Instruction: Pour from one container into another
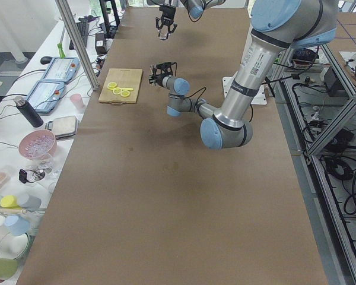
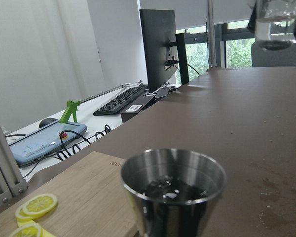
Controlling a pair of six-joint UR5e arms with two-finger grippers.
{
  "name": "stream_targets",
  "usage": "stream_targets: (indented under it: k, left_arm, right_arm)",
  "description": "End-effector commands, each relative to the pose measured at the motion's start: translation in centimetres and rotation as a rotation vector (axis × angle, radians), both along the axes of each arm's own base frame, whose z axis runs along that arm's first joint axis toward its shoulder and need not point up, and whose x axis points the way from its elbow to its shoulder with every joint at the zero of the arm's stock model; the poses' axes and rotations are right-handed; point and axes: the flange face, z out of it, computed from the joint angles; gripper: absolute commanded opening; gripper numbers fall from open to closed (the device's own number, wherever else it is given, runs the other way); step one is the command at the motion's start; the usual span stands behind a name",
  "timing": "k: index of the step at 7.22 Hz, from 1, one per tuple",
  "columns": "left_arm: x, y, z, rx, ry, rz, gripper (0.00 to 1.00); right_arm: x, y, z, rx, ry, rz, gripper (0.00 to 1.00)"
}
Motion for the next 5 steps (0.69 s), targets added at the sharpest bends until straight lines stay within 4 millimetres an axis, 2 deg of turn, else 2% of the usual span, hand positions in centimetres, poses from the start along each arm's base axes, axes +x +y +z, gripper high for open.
stream_targets:
  k: [1,3,5]
  left_arm:
    - [-4.8,-3.2,2.2,-0.022,-0.016,-0.074,0.00]
    - [-8.7,-3.1,6.2,-0.080,-0.011,-0.098,0.00]
    - [-11.8,-1.0,9.4,-0.078,-0.007,-0.112,0.00]
  right_arm:
    - [0.3,0.1,4.0,-0.019,-0.064,0.024,0.00]
    - [0.9,0.0,5.8,-0.032,-0.087,0.028,0.00]
    - [2.4,-0.5,6.4,-0.051,-0.089,0.025,0.00]
